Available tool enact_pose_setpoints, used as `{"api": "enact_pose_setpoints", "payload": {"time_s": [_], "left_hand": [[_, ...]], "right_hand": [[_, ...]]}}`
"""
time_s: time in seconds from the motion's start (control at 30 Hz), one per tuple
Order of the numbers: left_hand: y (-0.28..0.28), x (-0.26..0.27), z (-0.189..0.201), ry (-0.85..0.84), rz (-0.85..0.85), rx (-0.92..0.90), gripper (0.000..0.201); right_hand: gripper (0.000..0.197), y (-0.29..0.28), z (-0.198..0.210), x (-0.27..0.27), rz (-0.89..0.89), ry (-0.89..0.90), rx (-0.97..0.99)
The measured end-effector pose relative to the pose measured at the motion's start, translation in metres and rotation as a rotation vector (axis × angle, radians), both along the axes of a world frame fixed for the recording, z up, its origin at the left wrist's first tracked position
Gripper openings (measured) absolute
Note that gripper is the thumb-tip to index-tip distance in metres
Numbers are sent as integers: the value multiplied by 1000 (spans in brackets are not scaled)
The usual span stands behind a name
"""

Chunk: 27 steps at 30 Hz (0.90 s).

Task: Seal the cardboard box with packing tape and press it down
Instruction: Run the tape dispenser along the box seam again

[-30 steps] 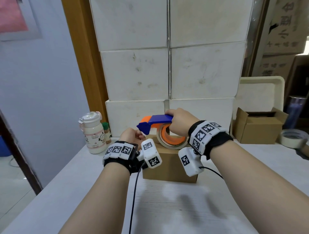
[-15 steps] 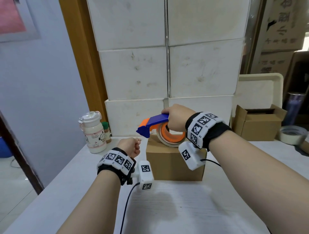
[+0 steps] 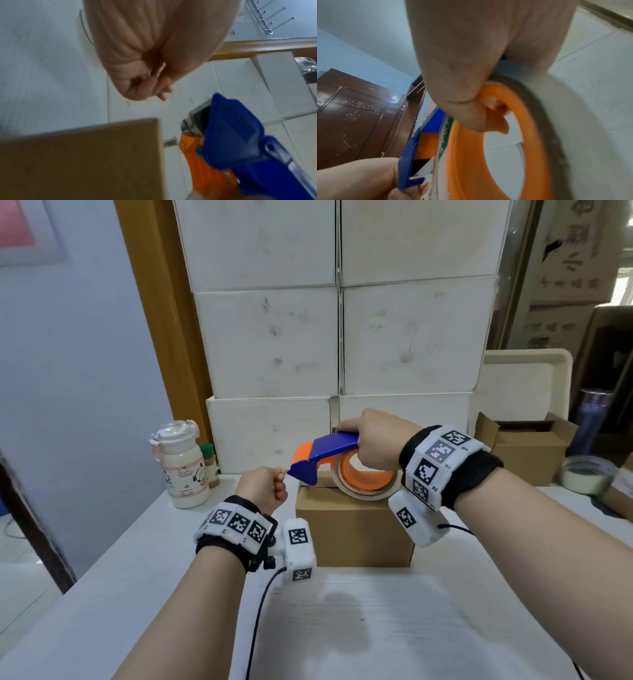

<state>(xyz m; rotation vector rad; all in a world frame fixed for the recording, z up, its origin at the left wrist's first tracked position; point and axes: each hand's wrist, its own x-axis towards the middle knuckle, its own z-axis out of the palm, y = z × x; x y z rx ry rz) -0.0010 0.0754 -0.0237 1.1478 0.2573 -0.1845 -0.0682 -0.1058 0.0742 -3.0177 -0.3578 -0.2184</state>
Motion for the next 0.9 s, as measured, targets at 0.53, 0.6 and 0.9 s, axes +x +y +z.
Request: {"api": "enact_pose_setpoints", "payload": {"time_s": [0.53, 0.6, 0.9], "left_hand": [[-15, -9, -29, 0, 41, -5, 32], [-17, -11, -31, 5, 45, 23, 33], [-23, -21, -42, 11, 38, 138, 39]], "right_hand": [[38, -8, 2, 4, -34, 39, -98], [37, -6, 2, 5, -39, 41, -97], [38, -1, -3, 6, -70, 28, -56]]}}
